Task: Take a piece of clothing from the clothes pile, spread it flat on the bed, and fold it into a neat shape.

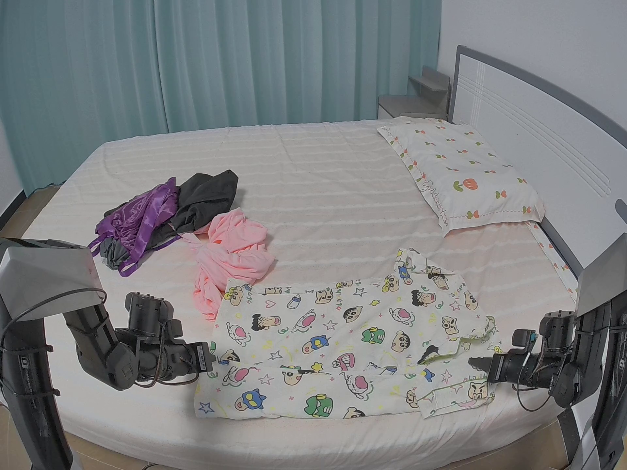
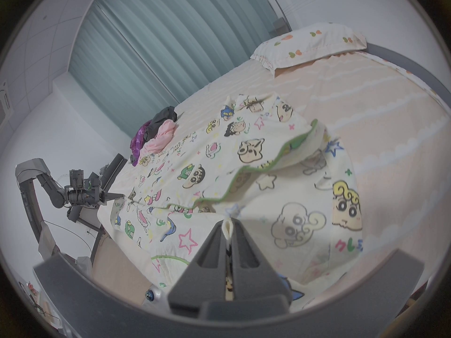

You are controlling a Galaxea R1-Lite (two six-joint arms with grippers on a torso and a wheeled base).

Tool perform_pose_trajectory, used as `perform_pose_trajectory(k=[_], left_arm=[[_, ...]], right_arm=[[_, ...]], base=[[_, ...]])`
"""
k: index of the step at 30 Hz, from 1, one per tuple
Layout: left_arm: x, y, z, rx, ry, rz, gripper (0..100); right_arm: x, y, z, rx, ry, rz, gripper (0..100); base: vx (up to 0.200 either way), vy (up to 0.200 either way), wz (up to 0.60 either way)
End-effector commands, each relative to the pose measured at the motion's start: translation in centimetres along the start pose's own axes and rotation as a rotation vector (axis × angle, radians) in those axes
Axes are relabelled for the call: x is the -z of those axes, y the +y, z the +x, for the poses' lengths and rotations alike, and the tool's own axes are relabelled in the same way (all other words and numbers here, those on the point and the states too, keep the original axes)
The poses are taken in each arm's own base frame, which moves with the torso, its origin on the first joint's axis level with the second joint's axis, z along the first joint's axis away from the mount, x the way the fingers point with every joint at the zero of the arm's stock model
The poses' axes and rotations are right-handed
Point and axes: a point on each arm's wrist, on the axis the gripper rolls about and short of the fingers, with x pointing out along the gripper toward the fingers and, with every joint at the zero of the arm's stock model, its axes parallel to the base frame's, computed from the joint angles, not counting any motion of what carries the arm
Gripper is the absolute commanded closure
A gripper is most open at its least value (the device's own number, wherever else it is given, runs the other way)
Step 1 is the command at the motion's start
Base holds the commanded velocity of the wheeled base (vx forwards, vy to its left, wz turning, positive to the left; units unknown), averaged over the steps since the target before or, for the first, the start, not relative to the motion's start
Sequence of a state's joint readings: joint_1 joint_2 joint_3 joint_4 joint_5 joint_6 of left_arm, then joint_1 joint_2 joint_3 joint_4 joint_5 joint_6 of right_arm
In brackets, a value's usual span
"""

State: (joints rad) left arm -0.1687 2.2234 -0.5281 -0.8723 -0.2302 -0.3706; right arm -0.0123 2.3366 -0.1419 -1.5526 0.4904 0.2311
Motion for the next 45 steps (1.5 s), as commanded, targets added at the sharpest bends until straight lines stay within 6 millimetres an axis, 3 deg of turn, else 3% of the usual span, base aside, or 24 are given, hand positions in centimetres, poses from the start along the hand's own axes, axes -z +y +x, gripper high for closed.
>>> perform_pose_trajectory(k=[1,19,32,33,34,35,40,45], left_arm=[[0.3,0.4,0.8,-0.007,0.011,-0.005,100],[-1.7,0.0,2.0,-0.014,-0.083,-0.027,100],[-1.5,-0.5,2.2,-0.006,-0.072,-0.015,100],[-1.4,-0.5,2.3,-0.009,-0.068,-0.016,100],[-1.4,-0.5,2.3,-0.007,-0.068,-0.016,100],[-1.4,-0.5,2.2,-0.008,-0.066,-0.017,0],[-1.3,-0.4,2.3,-0.012,-0.067,-0.022,0],[-2.0,-0.2,1.3,-0.027,-0.105,-0.058,0]], right_arm=[[-1.1,0.2,0.2,-0.012,-0.055,-0.032,100],[-1.6,-0.1,2.0,-0.026,-0.078,-0.059,100],[-1.2,-0.5,2.4,0.009,-0.067,-0.046,100],[-1.2,-0.5,2.4,0.009,-0.067,-0.046,0],[-1.2,-0.5,2.4,0.011,-0.067,-0.046,0],[-1.1,-0.6,2.4,0.011,-0.066,-0.046,0],[-1.0,-0.4,1.8,0.015,-0.060,-0.038,0],[-2.1,0.7,0.0,0.006,-0.109,-0.017,0]], base=[[0.000,0.000,0.00],[0.000,0.000,0.00],[0.000,0.000,0.00],[0.000,0.000,0.00],[0.000,0.000,0.00],[0.000,0.000,0.00],[0.000,0.000,0.00],[0.000,0.000,0.00]])
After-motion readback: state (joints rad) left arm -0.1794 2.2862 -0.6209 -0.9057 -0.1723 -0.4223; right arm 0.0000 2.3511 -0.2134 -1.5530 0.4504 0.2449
